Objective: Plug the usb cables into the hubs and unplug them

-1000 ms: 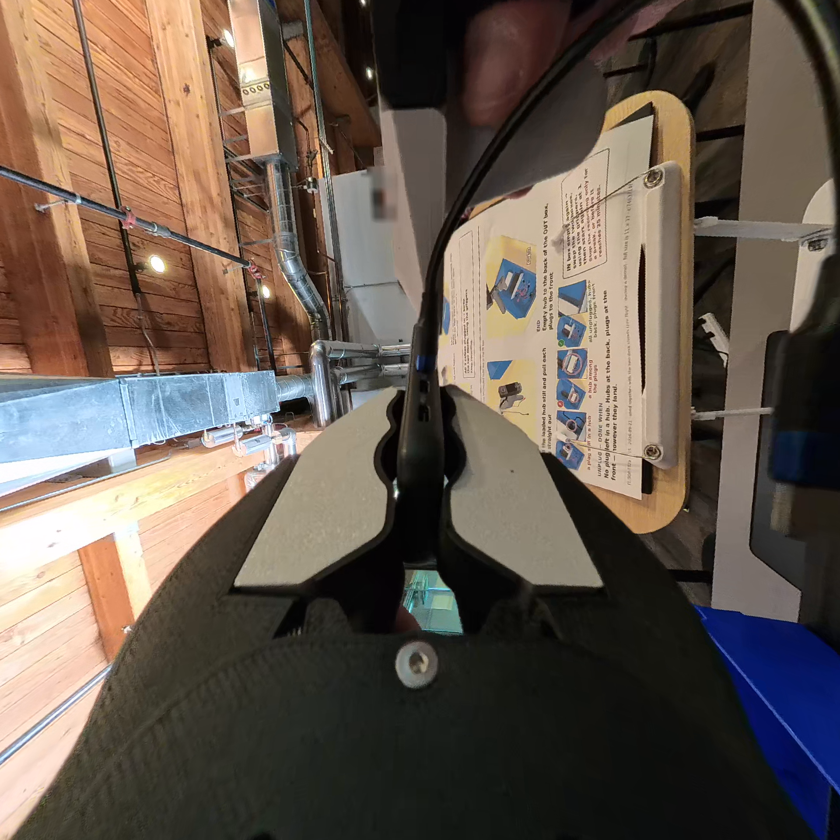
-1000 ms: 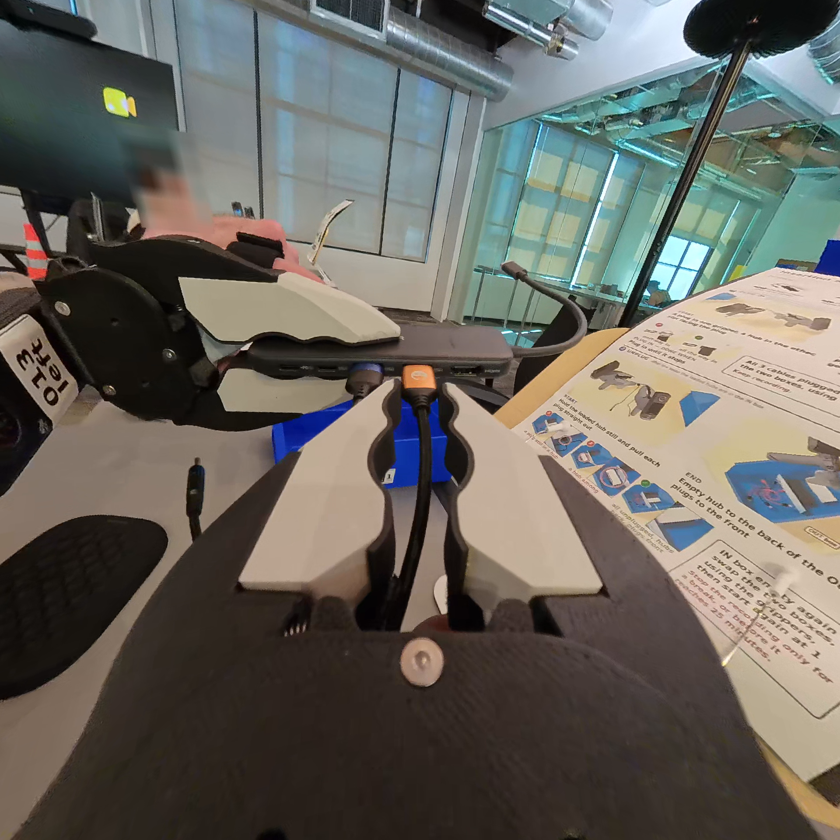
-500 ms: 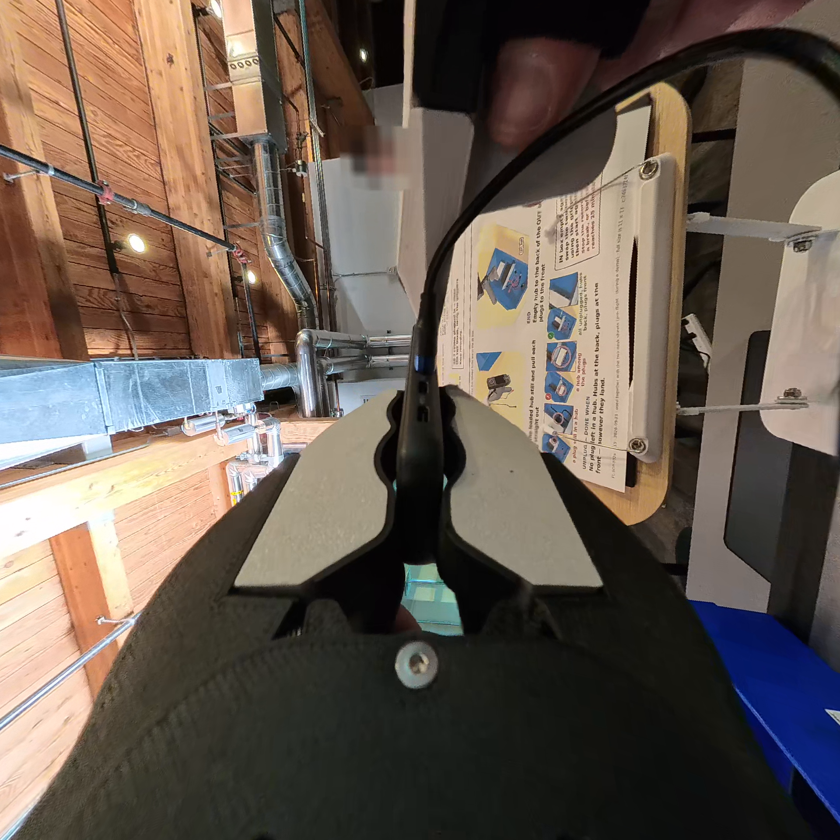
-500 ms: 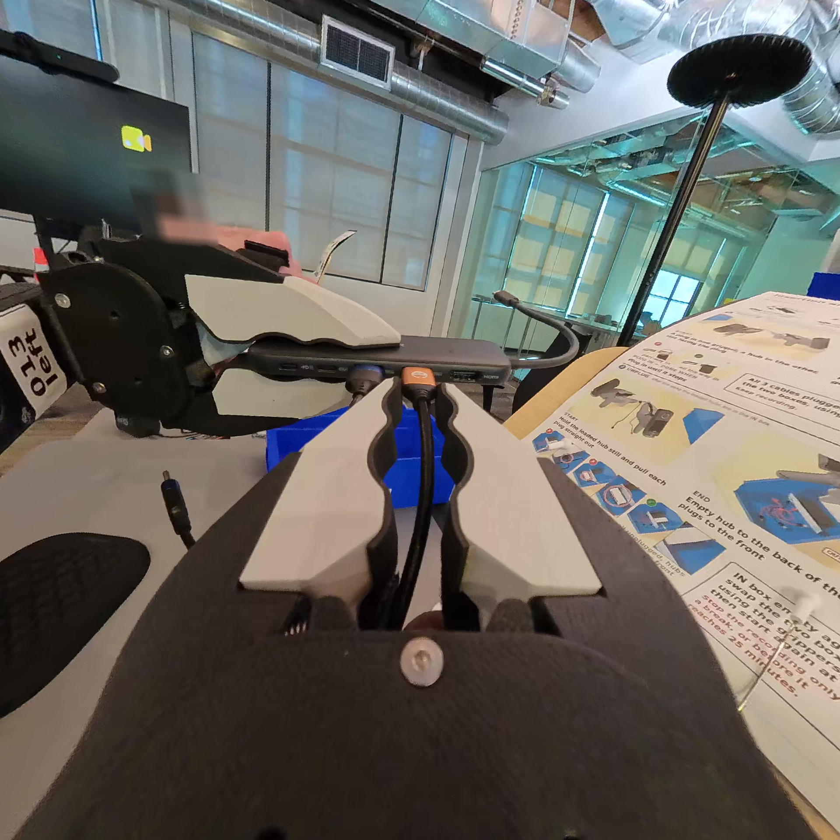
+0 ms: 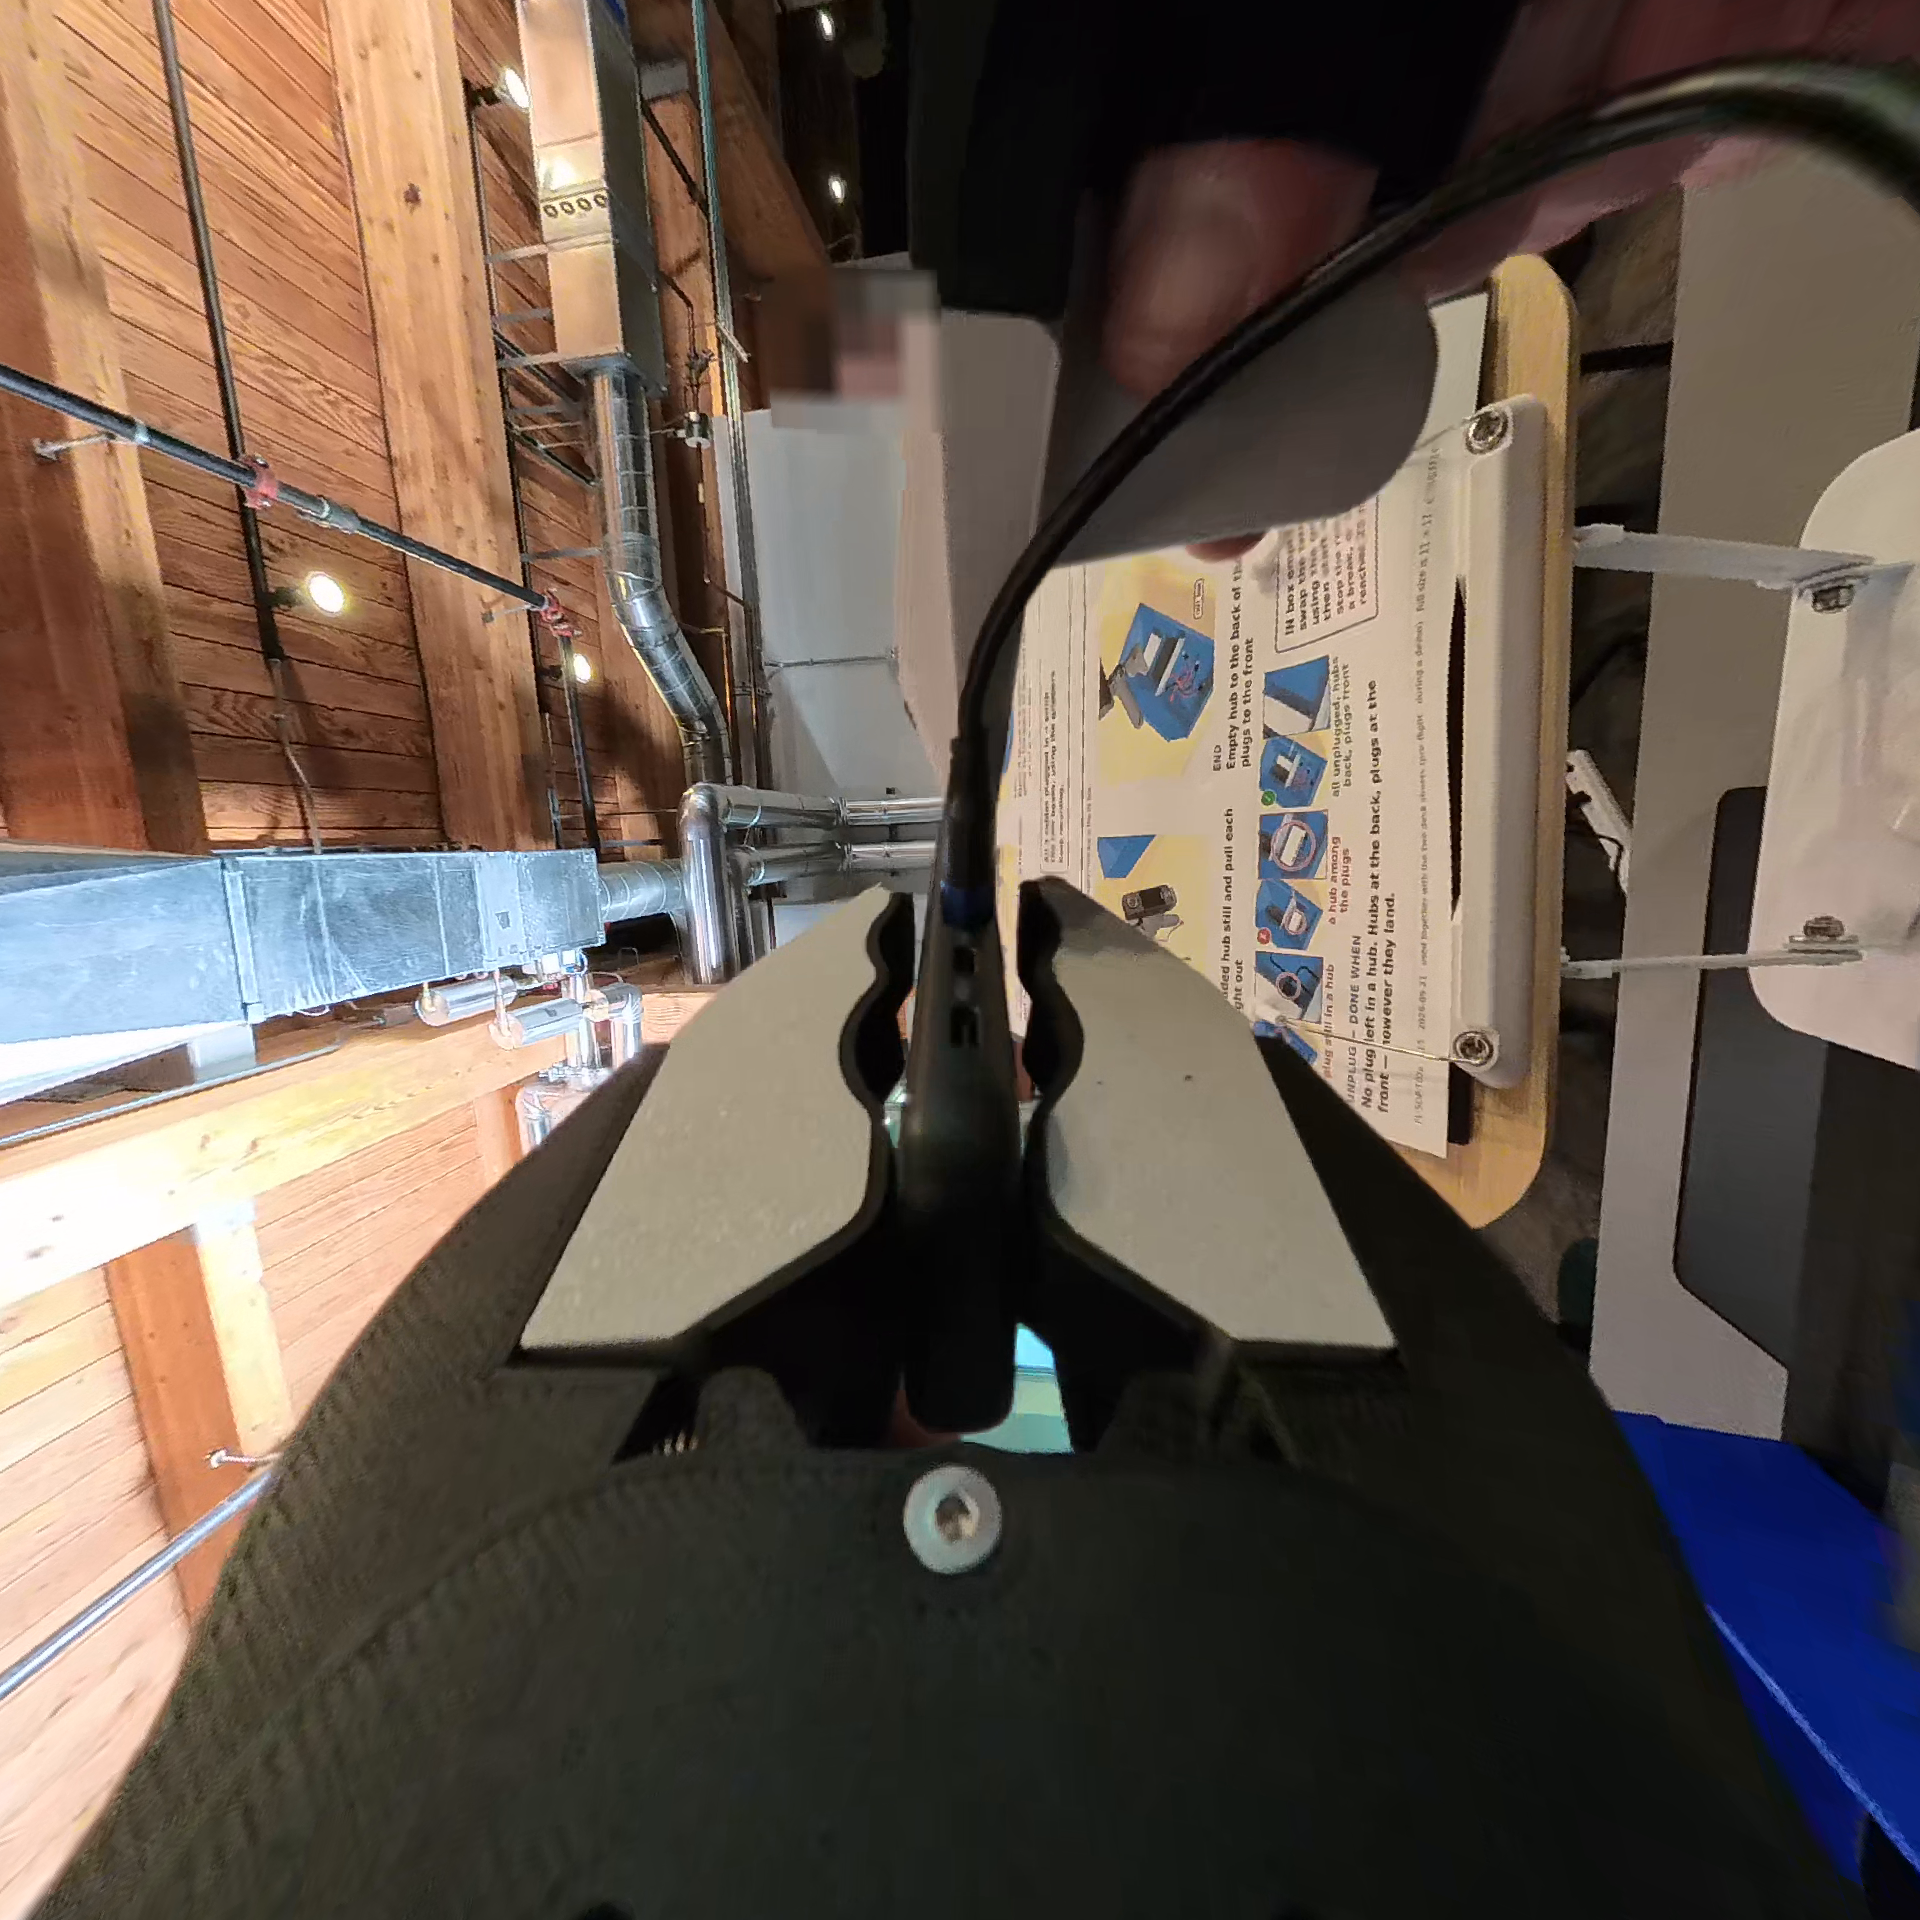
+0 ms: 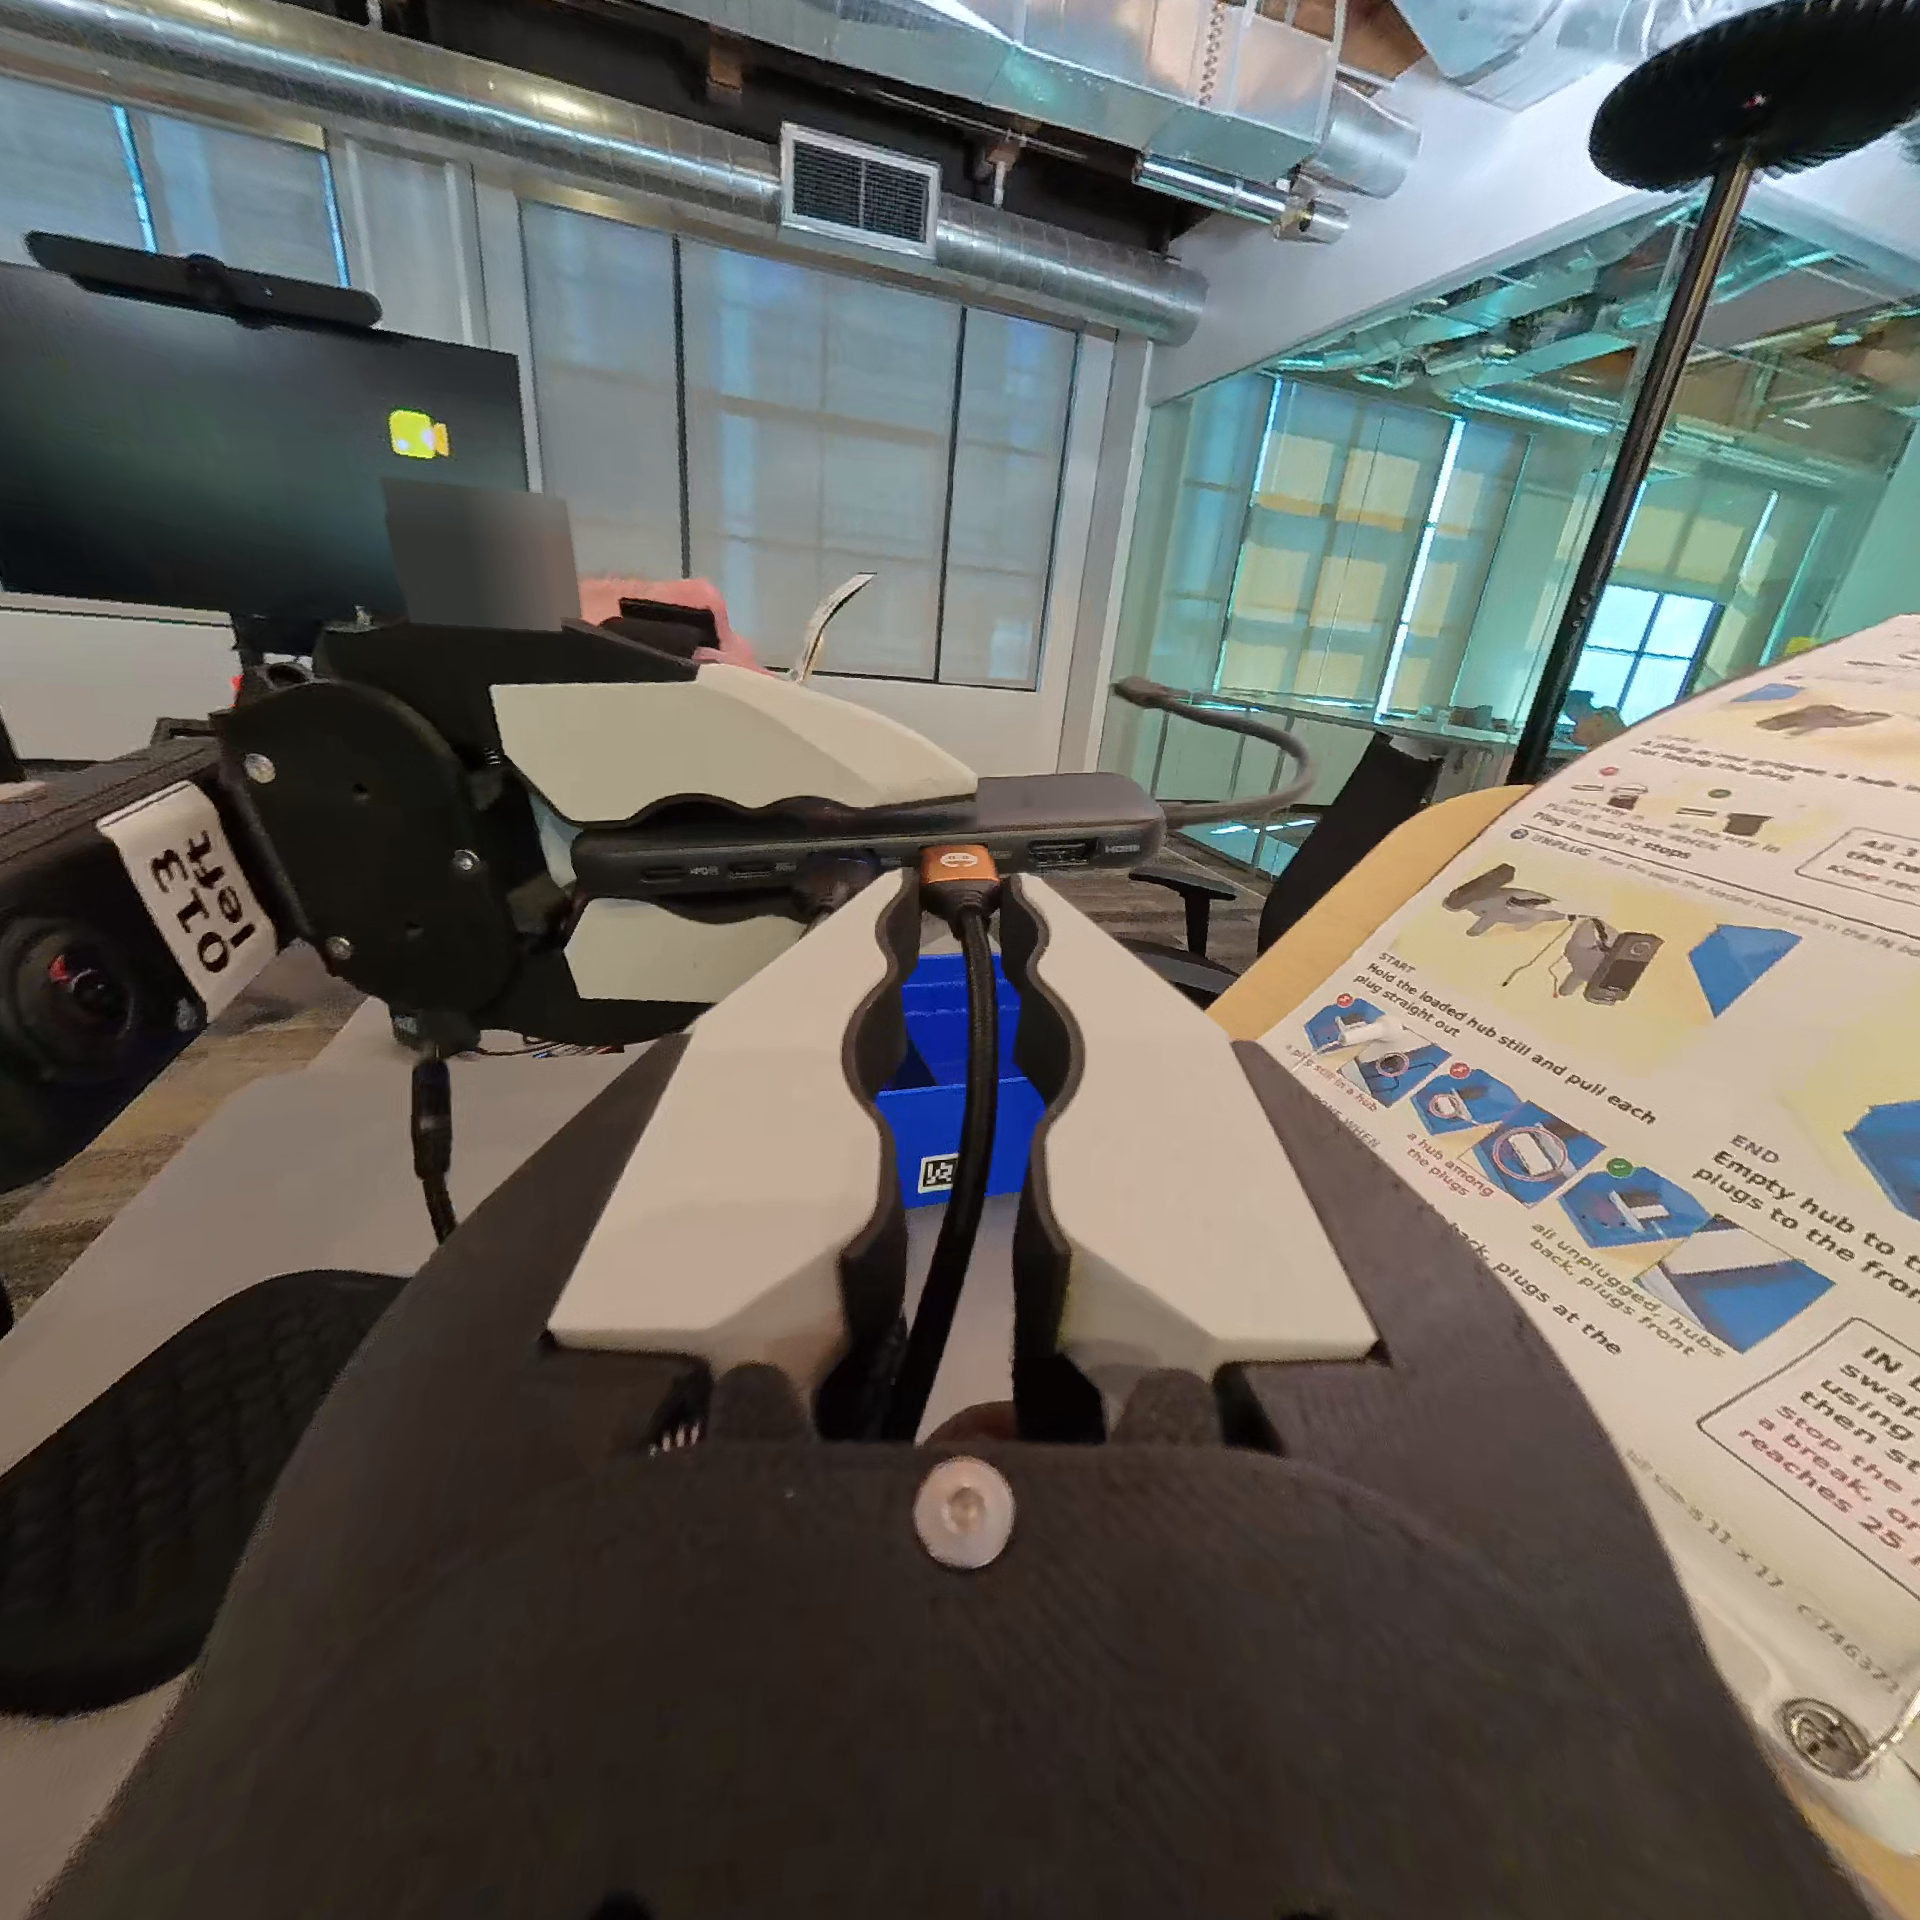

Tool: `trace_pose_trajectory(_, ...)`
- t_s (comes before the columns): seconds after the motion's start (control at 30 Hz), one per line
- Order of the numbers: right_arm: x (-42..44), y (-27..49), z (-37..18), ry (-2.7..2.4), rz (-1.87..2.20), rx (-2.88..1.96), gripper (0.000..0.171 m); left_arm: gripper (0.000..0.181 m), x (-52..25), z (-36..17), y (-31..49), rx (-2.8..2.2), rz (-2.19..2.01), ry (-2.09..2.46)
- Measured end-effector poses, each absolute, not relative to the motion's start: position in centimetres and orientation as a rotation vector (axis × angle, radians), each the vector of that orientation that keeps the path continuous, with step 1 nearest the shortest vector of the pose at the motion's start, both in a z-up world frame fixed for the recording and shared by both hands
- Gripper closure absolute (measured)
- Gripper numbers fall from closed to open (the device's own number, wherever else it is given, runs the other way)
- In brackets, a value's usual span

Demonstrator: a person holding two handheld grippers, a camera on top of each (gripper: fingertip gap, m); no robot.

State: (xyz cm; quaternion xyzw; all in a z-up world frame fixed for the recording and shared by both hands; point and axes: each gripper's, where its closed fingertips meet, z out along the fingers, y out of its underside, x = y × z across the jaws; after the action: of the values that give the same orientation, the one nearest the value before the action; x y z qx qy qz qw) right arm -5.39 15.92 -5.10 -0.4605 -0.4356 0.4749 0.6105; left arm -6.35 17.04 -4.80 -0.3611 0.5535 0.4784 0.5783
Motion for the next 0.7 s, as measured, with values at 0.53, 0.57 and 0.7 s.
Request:
trace_pose_trajectory(0.53,-5.8,16.0,-5.7,-1.023,1.083,-1.081,0.159,0.162,-6.8,-5.6,17.1,-0.902,1.090,1.362)
trace_pose_trajectory(0.57,-5.8,16.0,-5.7,-1.030,1.073,-1.083,0.159,0.162,-6.9,-5.6,17.2,-0.913,1.091,1.363)
trace_pose_trajectory(0.7,-5.5,16.1,-5.7,-1.029,1.092,-1.079,0.159,0.162,-6.9,-5.8,17.4,-0.939,1.076,1.364)
